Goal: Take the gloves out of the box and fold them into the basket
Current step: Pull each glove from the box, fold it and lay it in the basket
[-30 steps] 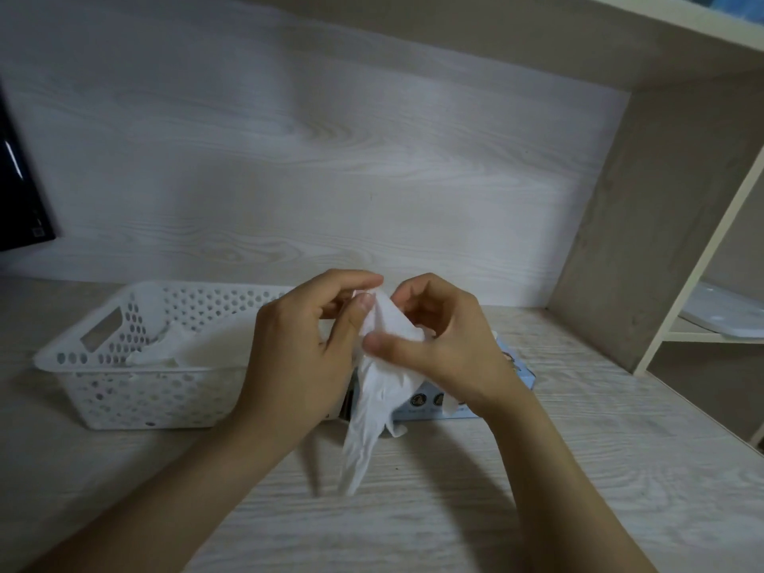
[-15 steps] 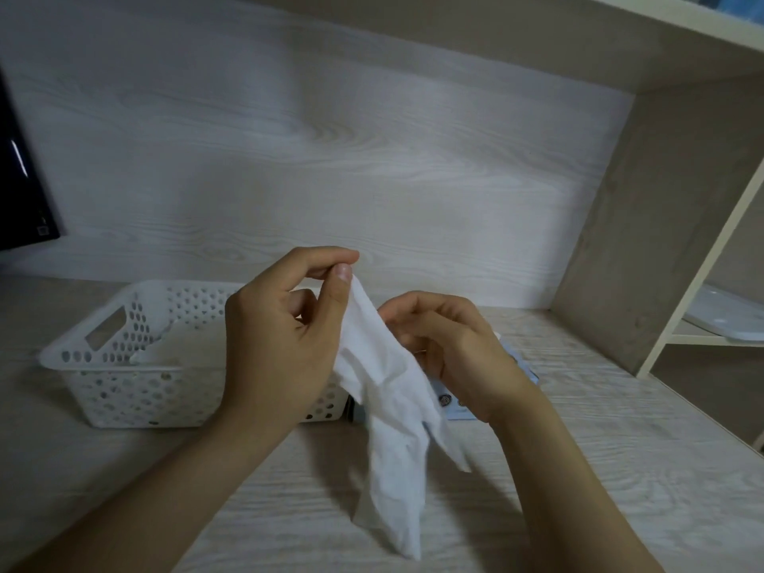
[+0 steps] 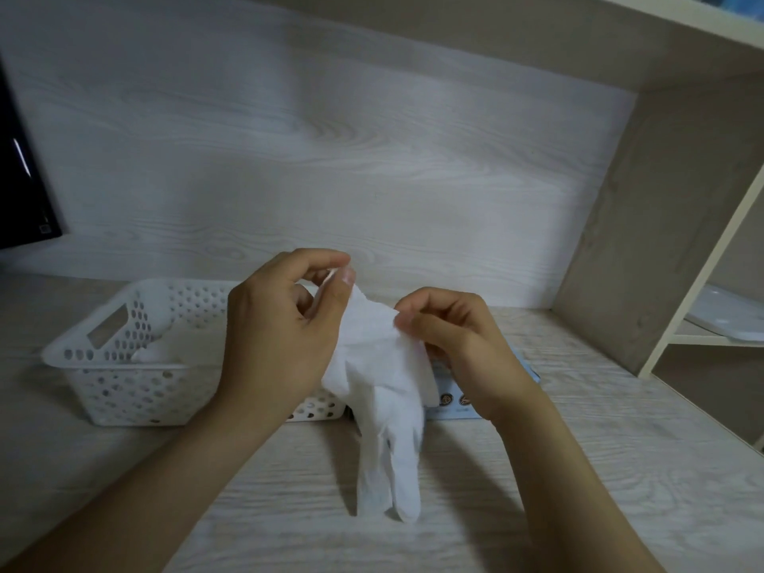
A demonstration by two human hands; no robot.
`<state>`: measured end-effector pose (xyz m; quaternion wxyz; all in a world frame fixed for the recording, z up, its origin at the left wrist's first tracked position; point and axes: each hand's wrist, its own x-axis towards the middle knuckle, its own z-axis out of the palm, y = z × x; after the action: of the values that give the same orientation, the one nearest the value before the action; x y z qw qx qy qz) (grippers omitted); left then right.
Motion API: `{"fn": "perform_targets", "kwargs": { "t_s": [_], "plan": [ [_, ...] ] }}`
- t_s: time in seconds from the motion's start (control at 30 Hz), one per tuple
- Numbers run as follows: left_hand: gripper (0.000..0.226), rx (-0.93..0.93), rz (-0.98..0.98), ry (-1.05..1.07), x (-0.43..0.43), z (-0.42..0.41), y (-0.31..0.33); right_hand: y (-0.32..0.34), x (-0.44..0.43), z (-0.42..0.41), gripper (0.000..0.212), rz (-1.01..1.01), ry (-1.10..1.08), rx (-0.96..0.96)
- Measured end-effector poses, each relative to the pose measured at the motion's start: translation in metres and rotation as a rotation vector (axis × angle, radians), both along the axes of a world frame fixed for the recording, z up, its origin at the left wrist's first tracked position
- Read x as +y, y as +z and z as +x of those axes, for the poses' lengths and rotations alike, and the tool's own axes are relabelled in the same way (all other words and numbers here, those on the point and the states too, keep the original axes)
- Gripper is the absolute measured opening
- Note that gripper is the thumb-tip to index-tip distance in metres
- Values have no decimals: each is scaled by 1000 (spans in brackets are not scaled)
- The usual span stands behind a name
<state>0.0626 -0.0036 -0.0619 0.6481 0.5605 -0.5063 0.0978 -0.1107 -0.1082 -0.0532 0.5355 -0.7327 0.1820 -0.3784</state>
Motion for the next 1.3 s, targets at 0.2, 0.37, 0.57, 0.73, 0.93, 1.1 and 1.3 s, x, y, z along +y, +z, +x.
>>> {"fn": "perform_targets", "kwargs": {
  "t_s": [0.2, 0.37, 0.57, 0.73, 0.93, 1.1, 1.3],
  "plan": [
    [4, -104, 42, 63, 0, 5, 1, 2, 2, -2, 11, 214, 164, -48],
    [21, -52, 50, 17, -2, 10, 4, -1, -4, -6, 22, 127, 130, 86],
    [22, -43, 59, -12, -1, 14, 8, -5, -7, -1, 13, 202, 112, -6],
    [19, -70, 98, 40, -1, 36, 15, -3, -11, 10, 11, 111, -75, 115],
    [12, -4, 190, 99, 2, 69, 19, 12, -16, 49, 13, -451, -461, 290],
    [17, 147, 269, 73, 7, 96, 18, 10, -19, 88, 24, -655, -568, 379],
    [26, 318, 410, 95, 14, 128, 16, 17, -18, 116, 34, -835, -525, 525]
  ]
}}
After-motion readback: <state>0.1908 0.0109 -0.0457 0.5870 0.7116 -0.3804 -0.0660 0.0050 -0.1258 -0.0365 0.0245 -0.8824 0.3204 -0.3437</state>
